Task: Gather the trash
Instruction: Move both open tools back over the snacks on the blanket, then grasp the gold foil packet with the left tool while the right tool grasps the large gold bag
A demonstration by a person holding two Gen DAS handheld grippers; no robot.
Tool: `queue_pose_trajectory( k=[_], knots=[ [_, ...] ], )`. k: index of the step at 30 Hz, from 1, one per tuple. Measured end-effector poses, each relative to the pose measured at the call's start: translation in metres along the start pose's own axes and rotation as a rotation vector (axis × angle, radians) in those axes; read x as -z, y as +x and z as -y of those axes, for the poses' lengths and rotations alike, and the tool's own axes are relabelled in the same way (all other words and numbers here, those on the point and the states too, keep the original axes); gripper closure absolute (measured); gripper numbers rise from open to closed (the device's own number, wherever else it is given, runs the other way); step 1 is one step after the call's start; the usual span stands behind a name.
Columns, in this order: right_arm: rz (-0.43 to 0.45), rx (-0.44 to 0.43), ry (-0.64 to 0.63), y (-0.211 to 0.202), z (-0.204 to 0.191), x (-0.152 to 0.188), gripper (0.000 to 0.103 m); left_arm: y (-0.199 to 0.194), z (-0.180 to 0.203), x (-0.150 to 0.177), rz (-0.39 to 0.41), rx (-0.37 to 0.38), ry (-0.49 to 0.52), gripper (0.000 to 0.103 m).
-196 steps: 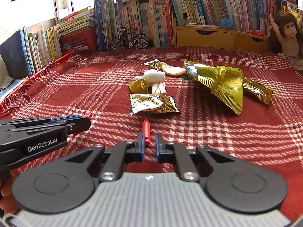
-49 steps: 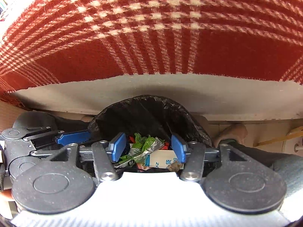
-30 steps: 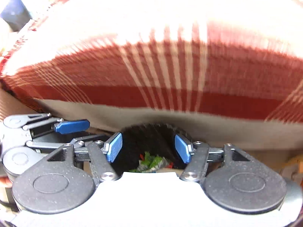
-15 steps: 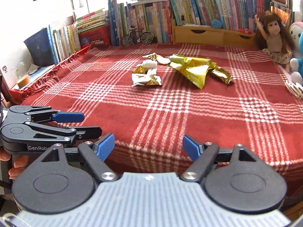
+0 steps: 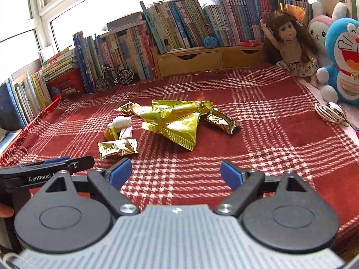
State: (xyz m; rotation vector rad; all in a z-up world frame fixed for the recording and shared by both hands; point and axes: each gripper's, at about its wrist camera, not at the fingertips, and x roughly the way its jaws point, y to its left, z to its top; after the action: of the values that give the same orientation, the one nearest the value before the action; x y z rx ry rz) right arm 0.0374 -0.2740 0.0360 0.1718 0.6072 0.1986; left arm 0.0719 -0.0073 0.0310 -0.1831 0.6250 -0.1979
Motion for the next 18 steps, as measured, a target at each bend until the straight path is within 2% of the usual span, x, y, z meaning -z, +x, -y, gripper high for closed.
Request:
queue_pose_trajectory(
  k=[2,3,6,9,18],
  knots=[
    [0.018,-0.016,0.065,0.010,0.011,-0.009,0.006,0.019,0.003,-0.006,-0.011,0.004,-0.005,0.028],
    [0.031,-0.030,0.091,0.015,0.017,-0.014,0.000,0.026,0.003,-0.008,-0.015,0.000,-0.012,0.028],
    [0.013,-0.099,0.182,0.036,0.033,-0.029,0.000,0.046,0.001,-0.017,-0.025,-0.014,-0.055,0.028],
    [-0.022,-0.138,0.251,0.062,0.042,-0.041,0.000,0.061,-0.003,-0.022,-0.036,0.004,-0.103,0.027],
    [-0.111,-0.101,0.346,0.140,0.042,-0.061,0.000,0.082,0.002,-0.019,-0.052,0.010,-0.087,0.029]
  ],
)
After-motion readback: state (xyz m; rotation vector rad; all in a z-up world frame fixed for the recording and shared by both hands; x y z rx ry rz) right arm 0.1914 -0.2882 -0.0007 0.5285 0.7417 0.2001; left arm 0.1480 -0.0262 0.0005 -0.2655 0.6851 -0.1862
